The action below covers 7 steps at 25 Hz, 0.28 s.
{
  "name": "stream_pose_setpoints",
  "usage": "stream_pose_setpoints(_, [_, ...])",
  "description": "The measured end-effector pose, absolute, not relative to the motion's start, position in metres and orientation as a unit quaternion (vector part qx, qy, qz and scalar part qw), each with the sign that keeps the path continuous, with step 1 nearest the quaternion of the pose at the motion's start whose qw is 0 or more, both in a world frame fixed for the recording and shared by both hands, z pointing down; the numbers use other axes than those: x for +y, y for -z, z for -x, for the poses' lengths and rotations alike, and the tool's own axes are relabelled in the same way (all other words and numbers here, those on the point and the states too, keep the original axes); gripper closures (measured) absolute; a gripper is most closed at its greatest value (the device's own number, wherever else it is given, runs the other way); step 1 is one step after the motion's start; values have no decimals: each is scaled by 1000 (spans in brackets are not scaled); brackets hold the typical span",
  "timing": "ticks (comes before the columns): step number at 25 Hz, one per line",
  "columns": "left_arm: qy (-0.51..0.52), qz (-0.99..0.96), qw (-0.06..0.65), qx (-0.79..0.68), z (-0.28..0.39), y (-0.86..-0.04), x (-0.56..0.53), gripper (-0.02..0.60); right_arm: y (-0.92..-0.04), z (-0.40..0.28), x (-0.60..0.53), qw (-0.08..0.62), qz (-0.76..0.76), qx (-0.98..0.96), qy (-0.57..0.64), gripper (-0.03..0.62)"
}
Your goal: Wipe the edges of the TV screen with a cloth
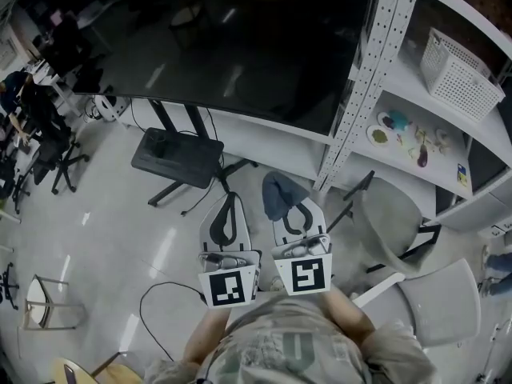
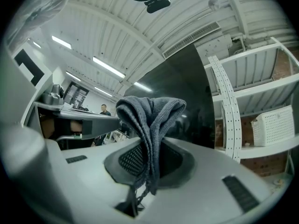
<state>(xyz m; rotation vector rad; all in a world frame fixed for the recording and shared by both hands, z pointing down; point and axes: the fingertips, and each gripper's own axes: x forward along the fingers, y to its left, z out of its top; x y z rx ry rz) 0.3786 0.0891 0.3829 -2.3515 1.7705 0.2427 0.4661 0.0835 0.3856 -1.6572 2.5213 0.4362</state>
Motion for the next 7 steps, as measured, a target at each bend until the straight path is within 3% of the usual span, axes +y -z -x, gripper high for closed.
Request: stream_pose_setpoints(7, [-77,792,92,598,-377,-387,89,567,-388,-458,84,41,536,831,-142,545])
